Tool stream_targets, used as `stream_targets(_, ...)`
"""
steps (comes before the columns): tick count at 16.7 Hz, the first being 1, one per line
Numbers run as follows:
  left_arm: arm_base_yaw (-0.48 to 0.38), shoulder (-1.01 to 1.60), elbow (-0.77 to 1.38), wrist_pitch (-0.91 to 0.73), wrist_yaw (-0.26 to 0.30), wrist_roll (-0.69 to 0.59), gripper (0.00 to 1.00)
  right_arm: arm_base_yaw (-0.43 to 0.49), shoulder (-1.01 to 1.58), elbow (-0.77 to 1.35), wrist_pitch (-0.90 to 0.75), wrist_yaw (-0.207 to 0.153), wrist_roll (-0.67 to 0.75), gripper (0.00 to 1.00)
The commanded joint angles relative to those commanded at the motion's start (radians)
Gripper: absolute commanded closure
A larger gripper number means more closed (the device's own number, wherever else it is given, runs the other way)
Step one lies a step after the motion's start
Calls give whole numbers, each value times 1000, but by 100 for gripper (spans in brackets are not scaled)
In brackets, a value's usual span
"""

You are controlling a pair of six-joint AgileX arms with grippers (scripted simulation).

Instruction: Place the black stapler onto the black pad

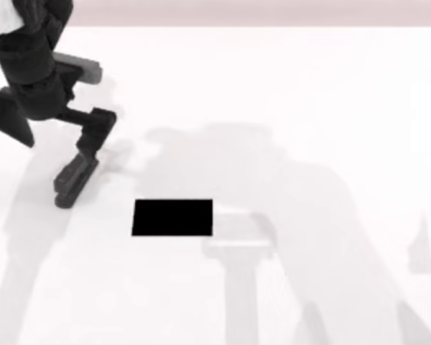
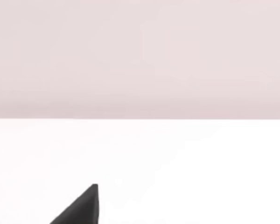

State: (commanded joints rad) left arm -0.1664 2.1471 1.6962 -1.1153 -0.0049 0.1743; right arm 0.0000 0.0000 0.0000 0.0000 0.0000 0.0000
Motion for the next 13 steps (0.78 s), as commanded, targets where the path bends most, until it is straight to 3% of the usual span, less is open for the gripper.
stream_targets(4,1,44,-117,163,0,1,0,0,0,0,0,0,0,0)
stream_targets(9,1,52,-136,185,0,2,0,0,0,0,0,0,0,0)
stream_targets(13,1,52,-136,185,0,2,30,0,0,0,0,0,0,0)
